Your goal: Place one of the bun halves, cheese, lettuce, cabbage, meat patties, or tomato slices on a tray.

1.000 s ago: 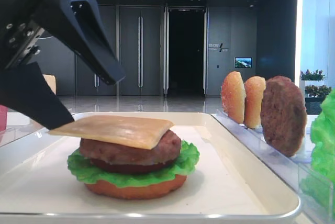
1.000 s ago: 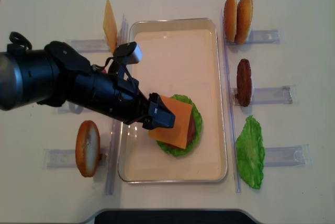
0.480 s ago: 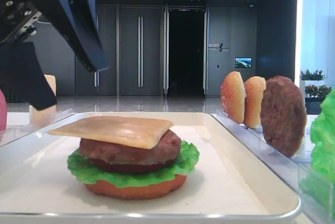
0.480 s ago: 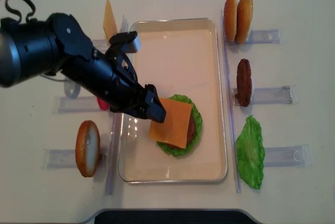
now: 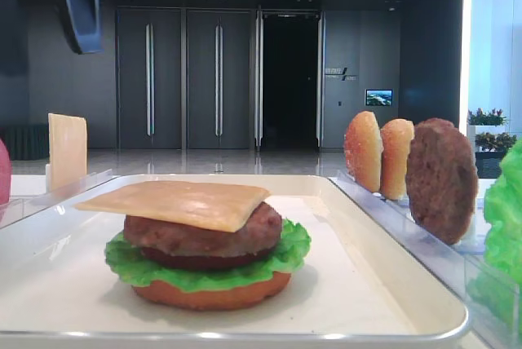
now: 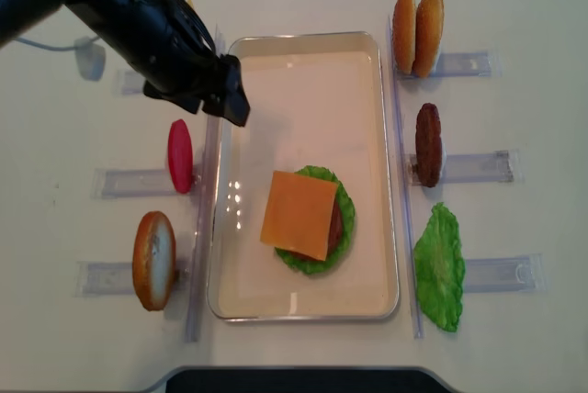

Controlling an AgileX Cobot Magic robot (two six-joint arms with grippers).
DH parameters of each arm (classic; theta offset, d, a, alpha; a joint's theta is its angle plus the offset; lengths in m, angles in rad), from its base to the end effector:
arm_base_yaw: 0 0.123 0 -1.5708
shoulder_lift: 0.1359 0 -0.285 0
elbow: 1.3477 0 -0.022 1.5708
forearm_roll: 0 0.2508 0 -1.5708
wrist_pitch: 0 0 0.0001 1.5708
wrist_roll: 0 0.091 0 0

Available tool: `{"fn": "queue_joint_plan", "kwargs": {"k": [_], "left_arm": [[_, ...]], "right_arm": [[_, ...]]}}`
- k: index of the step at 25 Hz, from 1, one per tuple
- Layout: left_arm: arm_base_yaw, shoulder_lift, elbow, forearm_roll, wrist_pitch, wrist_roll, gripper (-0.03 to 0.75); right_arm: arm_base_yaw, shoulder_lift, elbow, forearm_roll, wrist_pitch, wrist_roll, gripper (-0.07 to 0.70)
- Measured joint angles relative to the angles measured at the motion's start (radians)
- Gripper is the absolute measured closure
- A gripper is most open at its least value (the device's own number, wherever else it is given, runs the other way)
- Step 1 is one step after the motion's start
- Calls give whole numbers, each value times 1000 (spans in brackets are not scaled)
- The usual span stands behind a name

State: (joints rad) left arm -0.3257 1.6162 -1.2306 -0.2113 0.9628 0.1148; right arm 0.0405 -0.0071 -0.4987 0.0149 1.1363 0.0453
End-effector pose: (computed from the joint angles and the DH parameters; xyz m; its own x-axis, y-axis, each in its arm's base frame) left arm 0.3036 -0.1191 0.2655 -0.9019 0.2972 -0.3136 0.3601 0.9181 -0.1656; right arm -0.0092 0.0009 0.2709 -0.5185 0.0306 -0.8545 -0.0253 0.9984 0.0511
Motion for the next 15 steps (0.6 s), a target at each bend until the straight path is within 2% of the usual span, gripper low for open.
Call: {"fn": "queue_joint_plan", "kwargs": {"k": [4, 8, 15], "left_arm": [[86, 0, -53, 121, 87, -63, 24], [182, 0, -63, 234, 153, -80, 24], [351, 0, -63, 340, 191, -122, 24]], "right_arm": [[0, 0, 0, 0, 0, 0, 108], [0, 0, 0, 0, 0, 0, 108], [0, 0, 0, 0, 0, 0, 108]]}}
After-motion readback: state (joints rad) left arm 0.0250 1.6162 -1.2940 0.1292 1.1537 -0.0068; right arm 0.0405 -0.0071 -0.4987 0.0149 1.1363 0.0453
